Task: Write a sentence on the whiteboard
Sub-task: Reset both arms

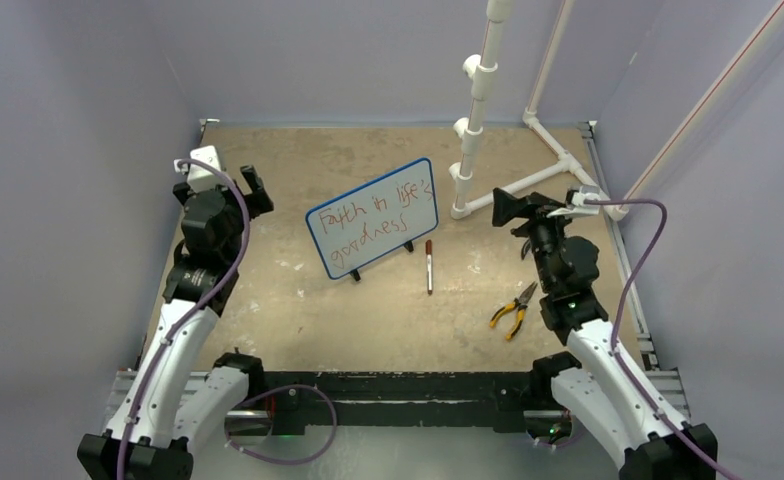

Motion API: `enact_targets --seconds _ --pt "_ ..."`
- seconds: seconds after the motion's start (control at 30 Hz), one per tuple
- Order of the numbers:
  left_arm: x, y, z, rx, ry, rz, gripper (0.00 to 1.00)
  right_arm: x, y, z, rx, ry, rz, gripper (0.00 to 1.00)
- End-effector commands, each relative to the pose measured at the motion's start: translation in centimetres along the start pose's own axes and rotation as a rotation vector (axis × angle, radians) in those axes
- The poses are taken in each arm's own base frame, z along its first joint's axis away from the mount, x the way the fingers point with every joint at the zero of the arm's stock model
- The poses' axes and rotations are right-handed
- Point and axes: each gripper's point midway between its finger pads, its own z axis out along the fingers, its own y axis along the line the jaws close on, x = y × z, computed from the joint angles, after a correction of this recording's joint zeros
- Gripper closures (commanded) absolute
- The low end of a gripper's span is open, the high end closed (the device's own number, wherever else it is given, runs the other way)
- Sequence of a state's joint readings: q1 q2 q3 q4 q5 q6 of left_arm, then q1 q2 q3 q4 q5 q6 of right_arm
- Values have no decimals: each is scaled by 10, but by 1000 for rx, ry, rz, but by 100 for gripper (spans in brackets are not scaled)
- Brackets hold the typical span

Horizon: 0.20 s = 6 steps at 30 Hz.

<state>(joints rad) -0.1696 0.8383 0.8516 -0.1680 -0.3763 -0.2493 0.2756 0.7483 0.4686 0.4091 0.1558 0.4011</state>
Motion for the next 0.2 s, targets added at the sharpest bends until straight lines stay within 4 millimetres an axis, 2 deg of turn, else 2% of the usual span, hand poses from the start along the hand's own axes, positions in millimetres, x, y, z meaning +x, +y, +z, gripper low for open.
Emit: enact_targets --seconds 0.0,0.17 --pt "-16 11 -4 -46 -70 8 13 -35 -1 1 9 -150 -102 8" --pt "-16 12 -6 -49 -80 0 13 -44 0 -5 -1 -186 -117 8"
